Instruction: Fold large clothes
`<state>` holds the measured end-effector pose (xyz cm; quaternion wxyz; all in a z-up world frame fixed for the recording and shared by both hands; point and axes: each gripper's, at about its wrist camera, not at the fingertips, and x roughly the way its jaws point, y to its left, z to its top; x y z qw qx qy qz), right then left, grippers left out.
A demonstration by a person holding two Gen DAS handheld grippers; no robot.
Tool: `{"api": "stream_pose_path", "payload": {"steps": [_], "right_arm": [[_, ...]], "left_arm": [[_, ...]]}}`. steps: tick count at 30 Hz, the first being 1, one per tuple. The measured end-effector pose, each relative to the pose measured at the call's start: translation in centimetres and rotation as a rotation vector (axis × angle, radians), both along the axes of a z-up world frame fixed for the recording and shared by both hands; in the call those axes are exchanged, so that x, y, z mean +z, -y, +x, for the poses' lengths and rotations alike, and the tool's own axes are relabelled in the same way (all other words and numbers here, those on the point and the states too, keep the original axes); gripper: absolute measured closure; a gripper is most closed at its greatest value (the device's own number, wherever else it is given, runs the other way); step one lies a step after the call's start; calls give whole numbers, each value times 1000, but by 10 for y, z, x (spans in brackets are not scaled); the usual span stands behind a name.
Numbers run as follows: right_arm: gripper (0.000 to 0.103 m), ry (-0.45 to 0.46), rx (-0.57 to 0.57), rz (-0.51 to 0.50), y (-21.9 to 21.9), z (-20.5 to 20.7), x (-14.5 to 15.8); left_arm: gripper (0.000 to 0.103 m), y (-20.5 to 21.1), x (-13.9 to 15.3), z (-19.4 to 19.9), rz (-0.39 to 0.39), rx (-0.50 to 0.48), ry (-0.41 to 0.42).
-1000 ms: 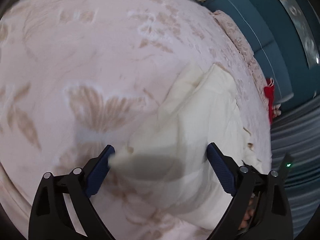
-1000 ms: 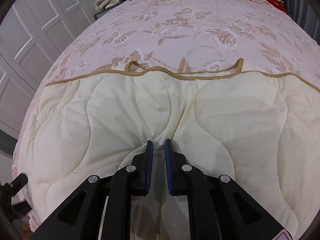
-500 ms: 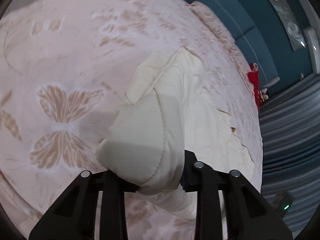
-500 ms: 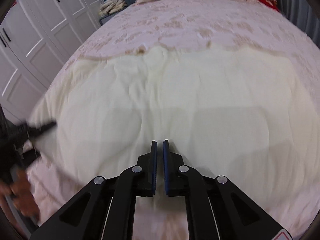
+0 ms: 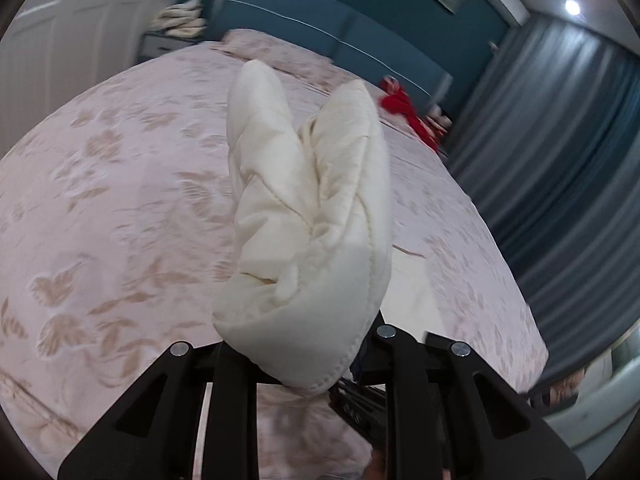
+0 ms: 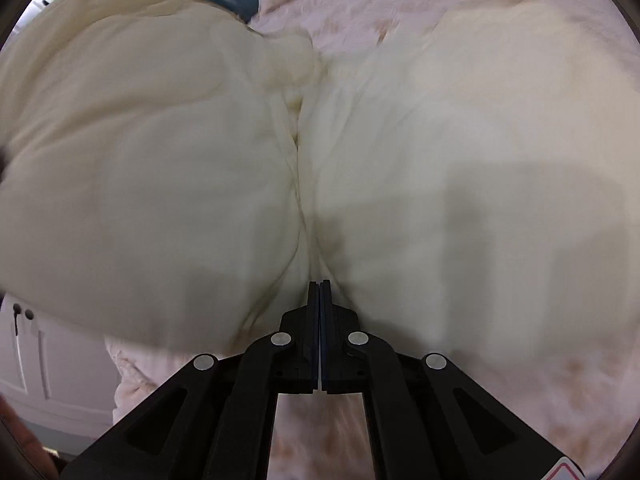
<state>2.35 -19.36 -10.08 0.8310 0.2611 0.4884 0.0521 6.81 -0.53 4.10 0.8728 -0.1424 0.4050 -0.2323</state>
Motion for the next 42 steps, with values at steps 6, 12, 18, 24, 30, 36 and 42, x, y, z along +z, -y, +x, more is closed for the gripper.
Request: {"api": "stream_pose_path", "payload": {"steps": [6,12,18,24,30,36,42], "right_arm": [[102,-1,-97,-177,51,-68,41],[100,-58,-194,-247,100,-119,47],[98,-90,-251,-224,119,-139,42],[91,28,-253,-220,126,-134,87],[40,195,-180,-206,97,-87,130],[40,203,-121,-232,70,-29,132],[84,116,-87,-188,74,9,113]], "left_arm": [[84,70,-7,1,44,-124,-32],[84,143,-46,5,114,-212,-156],[81,187,-89,5,195,-264,-283],[37,131,-29,-9,-90,-232,-272],[24,44,19,-18,-88,-30,-104],[31,5,-12,5,19,116,-185],[31,10,-16,11,37,112,-193]]}}
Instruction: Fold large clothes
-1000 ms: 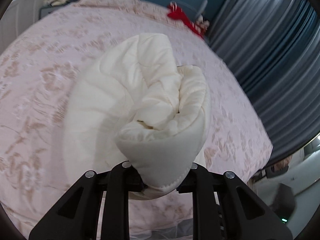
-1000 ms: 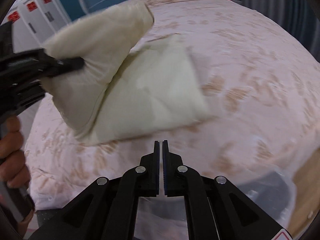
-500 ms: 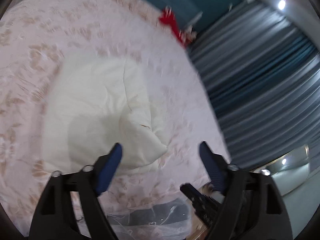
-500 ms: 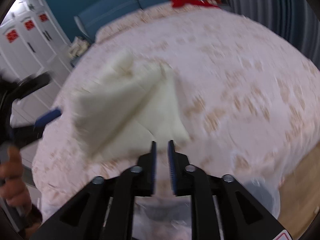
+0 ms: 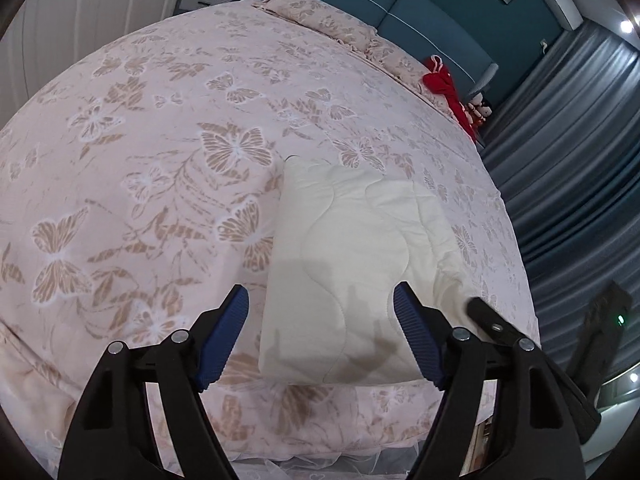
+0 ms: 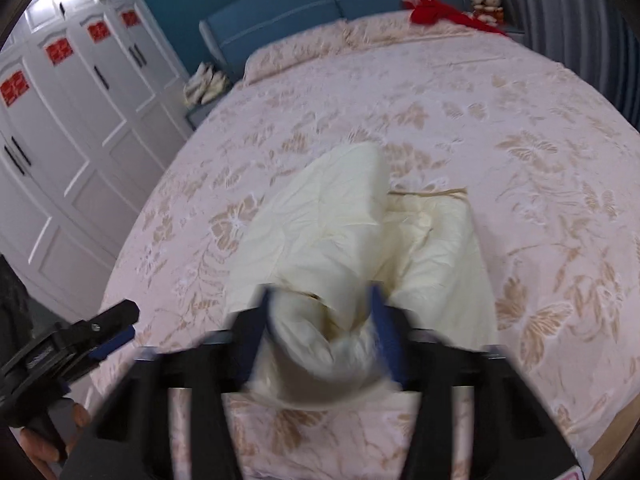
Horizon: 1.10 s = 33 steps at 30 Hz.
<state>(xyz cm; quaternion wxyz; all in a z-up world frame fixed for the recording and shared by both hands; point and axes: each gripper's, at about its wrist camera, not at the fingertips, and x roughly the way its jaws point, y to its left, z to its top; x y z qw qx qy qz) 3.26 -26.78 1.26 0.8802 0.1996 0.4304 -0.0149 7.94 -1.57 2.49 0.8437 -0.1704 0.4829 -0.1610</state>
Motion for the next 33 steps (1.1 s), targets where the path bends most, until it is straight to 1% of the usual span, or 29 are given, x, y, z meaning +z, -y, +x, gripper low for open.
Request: {"api": "stream_pose_path", "payload": {"steps": [1,3,5,6,8,10,14,18,21,23,27,33], "right_arm": [[88,11,-9,10,5,-3,1],[94,58,-51,53,23,-19,7],[96,75,-87,73,41,-36,4],[96,68,-102,76,47,-40,0],[96,32,-145,116,67,-54,-23],[96,-7,-174,135,78,-63,-44],[97,-68,-188,23,77,-72,-72],[97,-113,-181,-12,74,-67,-91],[97,-146,-176,-20,74,-60,-105],[97,-163,-175,-20,74,-60,-113],[97,-180,-170,-25,73,-55,-125],[97,-193,-165,-25,72,-50,-131]], "left_arm": [[31,5,1,2,1,-7,2],[31,13,3,3,3,-24,11],[37,22,5,2,11,-46,21],[38,29,4,3,19,-65,21],[43,48,-3,5,48,-105,18],[44,66,-15,7,68,-137,-2],[46,95,-39,8,113,-167,-46],[47,111,-54,4,166,-191,-59],[47,121,-64,1,226,-207,-49],[47,125,-69,1,247,-212,-51],[47,130,-80,3,273,-222,-57],[47,136,-88,6,301,-231,-62]]}}
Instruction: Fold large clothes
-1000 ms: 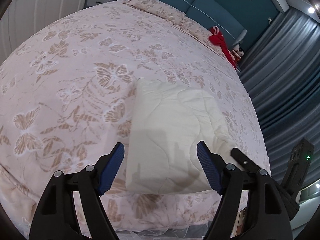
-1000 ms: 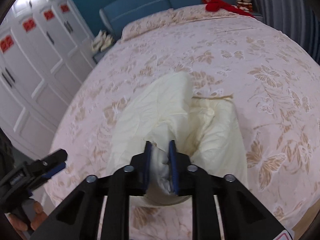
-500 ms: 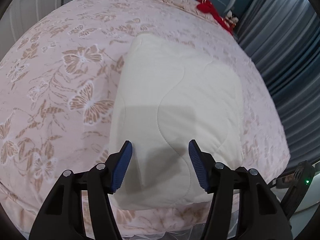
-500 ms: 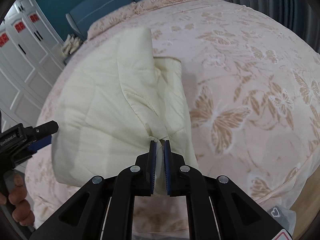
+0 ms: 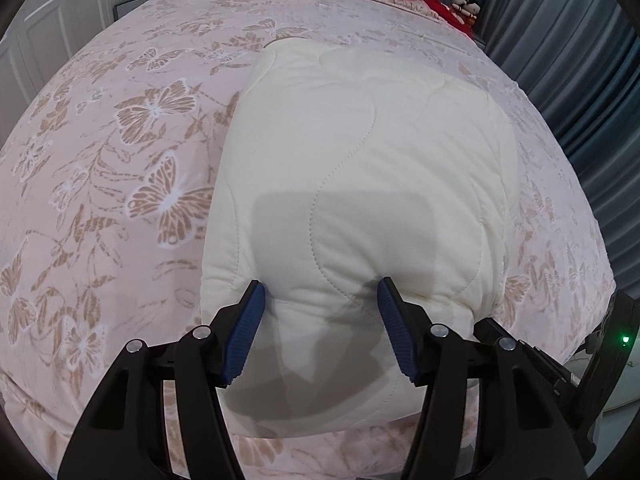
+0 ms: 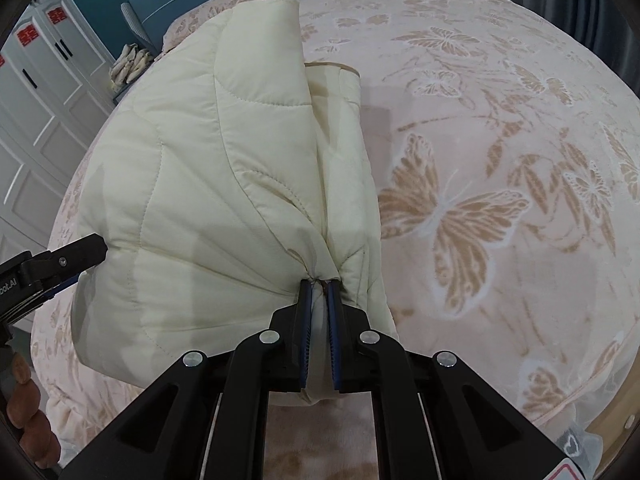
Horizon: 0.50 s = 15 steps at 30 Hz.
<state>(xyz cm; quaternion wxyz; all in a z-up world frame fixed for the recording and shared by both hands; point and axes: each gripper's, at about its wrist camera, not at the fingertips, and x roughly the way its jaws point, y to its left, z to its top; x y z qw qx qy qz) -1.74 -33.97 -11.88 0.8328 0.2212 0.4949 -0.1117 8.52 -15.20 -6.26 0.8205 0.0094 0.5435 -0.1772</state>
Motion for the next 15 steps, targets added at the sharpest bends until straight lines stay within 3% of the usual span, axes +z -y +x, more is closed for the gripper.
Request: {"api": "stream_pose_path", "payload": {"steps": [10,15], "right_arm": [[97,-14,13,12,2,7,-5],[97,12,-13,150,21,2,2]], "left_arm": [[46,5,-13,5,19,-1,-15],[46,1,-15,11,3,3,-32]]}}
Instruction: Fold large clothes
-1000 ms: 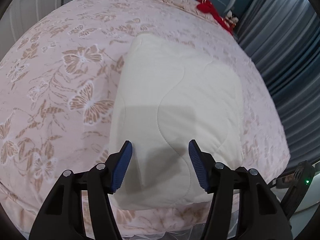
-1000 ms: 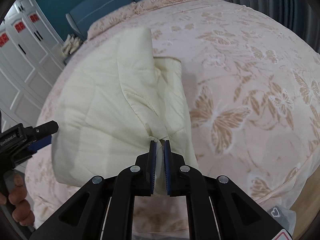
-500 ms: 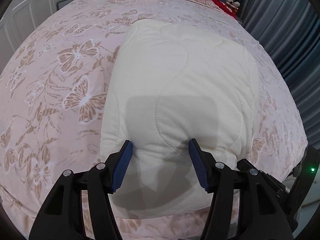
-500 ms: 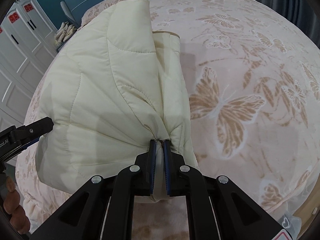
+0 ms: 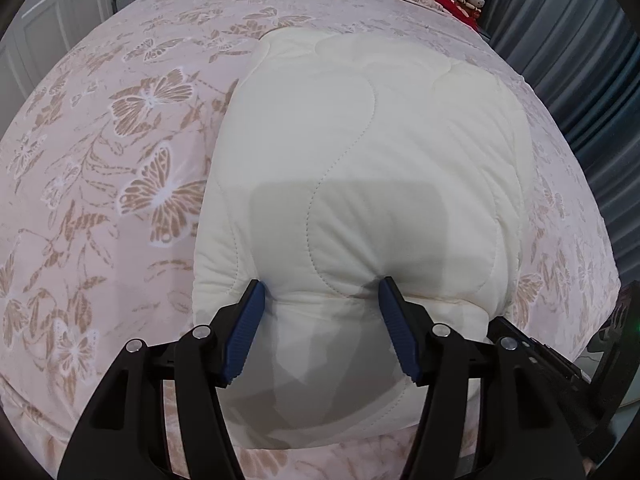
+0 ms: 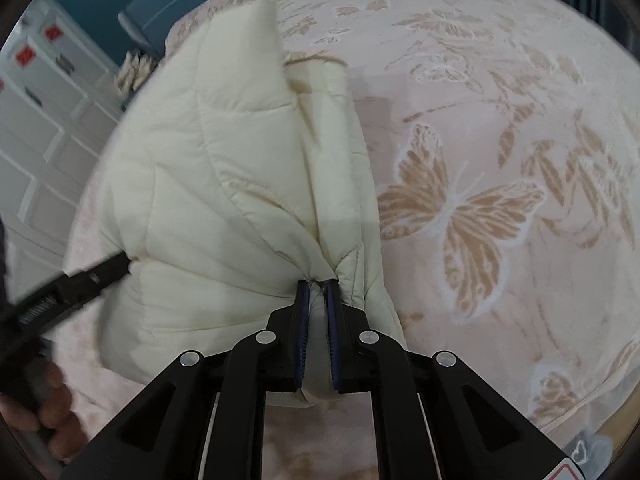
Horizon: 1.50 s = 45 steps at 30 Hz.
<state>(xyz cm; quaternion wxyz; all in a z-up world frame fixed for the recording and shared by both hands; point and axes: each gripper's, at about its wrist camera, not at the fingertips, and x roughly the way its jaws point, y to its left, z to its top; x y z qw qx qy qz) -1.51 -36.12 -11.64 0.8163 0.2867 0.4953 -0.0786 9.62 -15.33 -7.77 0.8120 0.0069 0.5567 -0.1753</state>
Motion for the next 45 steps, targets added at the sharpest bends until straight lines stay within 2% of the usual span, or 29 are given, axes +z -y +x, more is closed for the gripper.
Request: {"api": "stream_pose_path", "payload": {"steps": [2,5,6,8,10,15,16,17,18,19,20,23,26,29,33,35,38,45], "right_arm": [[89,32,-29,51,7,-7,18],[84,123,-55,22,9,-12,55],[81,152,-61,14,10,-10,66],[57,202,-72,39,15,1,83],[51,212,-73,78,17,20,89],[51,96,-72,135,10,68,66],[54,67,-72,146,7,77,58],[67,60,-62,146,3,82,54],[75,63,-50,141,1,83,54],[89,84,-33,139,-2,84,57],[92,119,-26,138,-1,82,65],[93,196,-31,57,7,71,94],[93,187,-52,-78,16,61,101],[93,91,-79,-128,30,57,71],[93,22,-85,-215,34,52,36],[93,12,-88,-196,39,51,26],[91,5,-80,-142,44,53,13],[89,-22,-61,-84,42,63,-4]], "left_arm": [[47,-10,9,4,-56,12,-18],[47,-35,26,12,-195,75,-47],[47,-41,30,15,-220,93,-49],[47,-55,40,26,-241,136,-36],[47,-63,45,36,-228,162,-21],[47,-83,45,54,-262,218,-42],[47,-87,43,58,-272,232,-57],[47,-89,42,60,-281,240,-67],[47,-92,40,63,-291,248,-78],[47,-94,40,64,-296,252,-83],[47,-95,40,66,-303,254,-86],[47,-92,48,68,-309,236,-62],[47,-81,54,70,-323,206,-53],[47,-59,55,68,-325,154,-44],[47,-26,50,61,-287,80,-40],[47,-10,44,56,-267,49,-49],[46,5,37,50,-186,31,-13],[43,18,16,46,-46,-6,25]]}}
